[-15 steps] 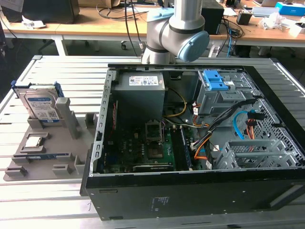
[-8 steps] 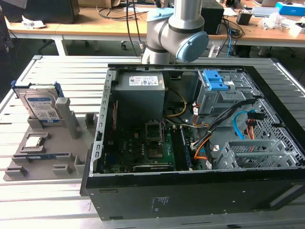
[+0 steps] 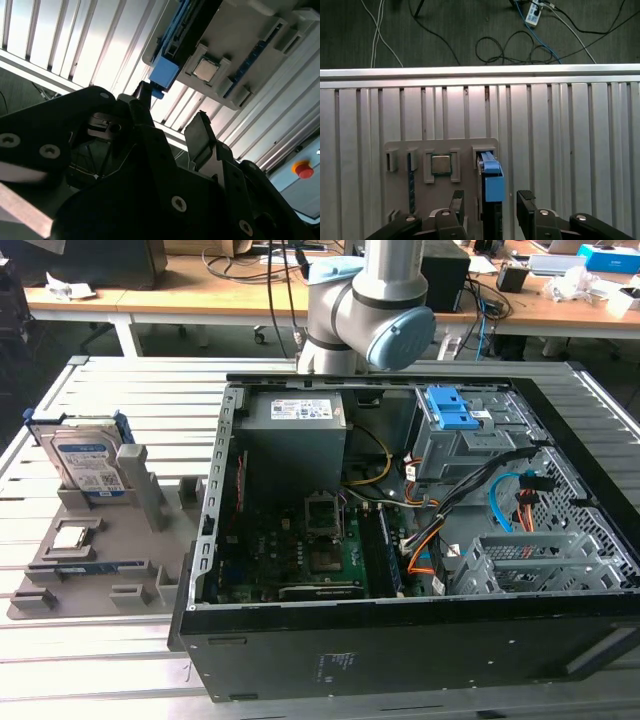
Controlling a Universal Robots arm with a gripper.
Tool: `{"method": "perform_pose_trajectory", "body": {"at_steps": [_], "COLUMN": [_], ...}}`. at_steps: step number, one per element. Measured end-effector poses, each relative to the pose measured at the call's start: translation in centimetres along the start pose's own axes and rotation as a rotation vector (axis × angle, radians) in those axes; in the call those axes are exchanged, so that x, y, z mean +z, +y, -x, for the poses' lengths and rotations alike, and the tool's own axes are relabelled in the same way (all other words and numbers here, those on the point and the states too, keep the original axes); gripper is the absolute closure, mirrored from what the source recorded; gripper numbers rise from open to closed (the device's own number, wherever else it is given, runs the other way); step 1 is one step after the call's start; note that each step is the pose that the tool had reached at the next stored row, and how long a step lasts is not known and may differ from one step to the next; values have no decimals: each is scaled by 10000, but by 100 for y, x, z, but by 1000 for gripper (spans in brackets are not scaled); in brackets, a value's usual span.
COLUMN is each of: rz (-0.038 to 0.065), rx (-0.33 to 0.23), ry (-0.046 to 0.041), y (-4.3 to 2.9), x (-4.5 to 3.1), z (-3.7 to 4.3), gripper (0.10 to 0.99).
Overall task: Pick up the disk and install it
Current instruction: 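Pick up the disk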
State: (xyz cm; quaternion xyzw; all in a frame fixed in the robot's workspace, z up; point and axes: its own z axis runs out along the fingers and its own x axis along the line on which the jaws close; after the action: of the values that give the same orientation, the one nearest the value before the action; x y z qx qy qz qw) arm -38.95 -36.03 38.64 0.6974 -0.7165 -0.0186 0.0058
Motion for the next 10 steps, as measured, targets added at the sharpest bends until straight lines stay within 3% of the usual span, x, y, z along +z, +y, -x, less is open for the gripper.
{"method": "perform_pose_trajectory", "body": {"at_steps": [5,6,10], "rz": [2,2,1], "rx": [0,0,0], "ry": [1,1,1], "y": [-4,-5,-6], "x": [103,159,189], "z": [6,5,5], "gripper": [545,545,545]}}
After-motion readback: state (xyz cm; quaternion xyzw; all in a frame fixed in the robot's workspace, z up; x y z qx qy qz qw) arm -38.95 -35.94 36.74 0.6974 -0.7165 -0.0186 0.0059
